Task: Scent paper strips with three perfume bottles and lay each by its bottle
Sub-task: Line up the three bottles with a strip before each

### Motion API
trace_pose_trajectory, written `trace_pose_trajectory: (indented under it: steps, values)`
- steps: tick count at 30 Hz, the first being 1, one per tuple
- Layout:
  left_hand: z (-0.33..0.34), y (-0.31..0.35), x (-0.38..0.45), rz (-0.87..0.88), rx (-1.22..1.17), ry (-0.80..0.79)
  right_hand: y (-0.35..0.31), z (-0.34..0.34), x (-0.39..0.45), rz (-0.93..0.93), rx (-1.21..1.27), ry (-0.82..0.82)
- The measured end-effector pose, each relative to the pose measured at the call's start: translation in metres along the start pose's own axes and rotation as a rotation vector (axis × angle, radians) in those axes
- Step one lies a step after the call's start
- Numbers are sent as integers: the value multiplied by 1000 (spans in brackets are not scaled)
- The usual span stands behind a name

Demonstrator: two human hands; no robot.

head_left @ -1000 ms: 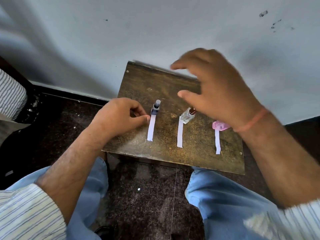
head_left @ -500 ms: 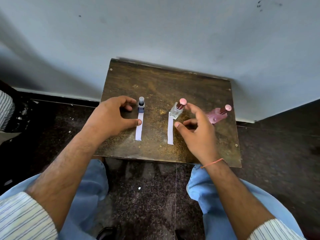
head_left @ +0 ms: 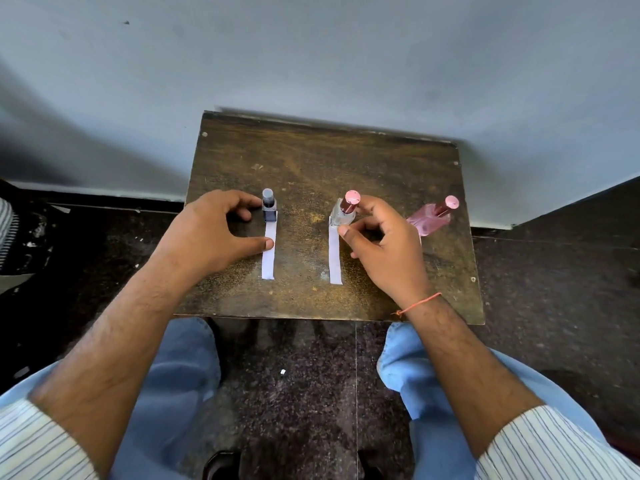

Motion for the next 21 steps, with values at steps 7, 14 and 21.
trace_pose_trajectory:
  steps: [7,14,21]
  values:
    - [-1,1,-2,2,-6,-5,0,2,1,5,14,-17]
    - [-2,2,-3,-3,-9,-14,-1,4,3,6,-7,-27]
    - [-2,2,-4,0,-3,-11,-4,3,1,4,-6,-15]
Point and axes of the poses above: each hand's wrist, its own x-axis towards the middle knuckle, its own z-axis out of the palm, y = z × x, the point moved 4 cm from there along x, towards the middle knuckle, and after that the axes turned 10 degrees about x, right-handed, at the moved point
